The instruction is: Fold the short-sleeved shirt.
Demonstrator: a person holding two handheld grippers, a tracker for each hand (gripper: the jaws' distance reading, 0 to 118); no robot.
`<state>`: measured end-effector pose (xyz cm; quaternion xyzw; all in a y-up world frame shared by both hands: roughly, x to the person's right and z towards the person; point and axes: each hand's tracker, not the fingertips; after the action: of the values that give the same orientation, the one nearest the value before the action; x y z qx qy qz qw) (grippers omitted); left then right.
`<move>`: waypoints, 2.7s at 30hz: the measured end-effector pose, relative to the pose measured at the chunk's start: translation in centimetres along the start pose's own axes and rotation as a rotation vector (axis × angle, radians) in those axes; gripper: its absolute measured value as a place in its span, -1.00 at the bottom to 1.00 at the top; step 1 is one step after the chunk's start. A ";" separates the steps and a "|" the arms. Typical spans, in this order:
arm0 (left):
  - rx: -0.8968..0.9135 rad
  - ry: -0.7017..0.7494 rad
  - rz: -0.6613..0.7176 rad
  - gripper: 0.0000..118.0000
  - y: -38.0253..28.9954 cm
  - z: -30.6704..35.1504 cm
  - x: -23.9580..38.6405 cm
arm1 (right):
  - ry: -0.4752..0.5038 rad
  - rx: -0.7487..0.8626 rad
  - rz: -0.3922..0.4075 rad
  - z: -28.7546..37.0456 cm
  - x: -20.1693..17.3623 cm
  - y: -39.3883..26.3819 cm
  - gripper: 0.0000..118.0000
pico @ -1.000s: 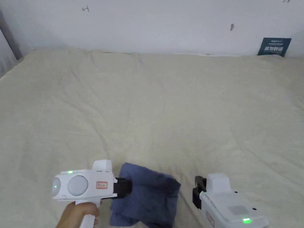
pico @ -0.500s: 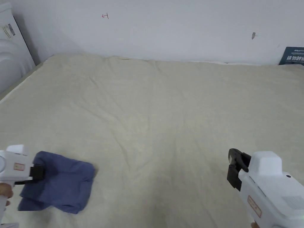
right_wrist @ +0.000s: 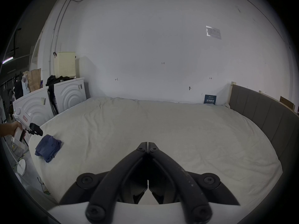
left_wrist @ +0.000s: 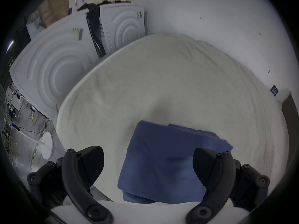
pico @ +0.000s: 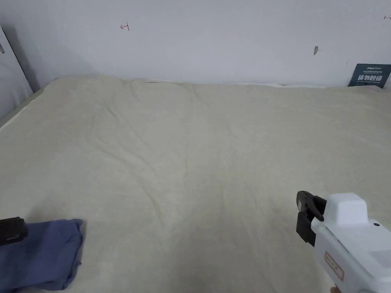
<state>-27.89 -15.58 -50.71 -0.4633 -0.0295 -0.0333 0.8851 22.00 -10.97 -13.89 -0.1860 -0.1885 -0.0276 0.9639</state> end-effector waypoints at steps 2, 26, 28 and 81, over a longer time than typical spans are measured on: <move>0.052 -0.016 -0.005 0.92 0.4 1.6 0.7 | 0.005 0.014 -0.012 0.5 0.1 0.4 -0.97; 0.999 -0.264 -0.144 0.65 -7.0 29.6 22.5 | -0.139 0.307 0.048 11.5 5.4 8.3 -0.97; 1.016 -0.287 -0.165 0.49 -8.6 29.5 24.3 | -0.152 0.323 0.047 12.1 5.9 8.3 -0.97; 0.988 -0.420 -0.255 -1.00 -14.1 27.3 29.7 | -0.186 0.368 0.046 13.9 6.6 7.0 -0.97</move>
<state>-0.15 -2.11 -21.17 0.0176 -0.2734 -0.0296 0.9613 24.05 0.77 -1.96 -0.0130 -0.2742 0.0466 0.9605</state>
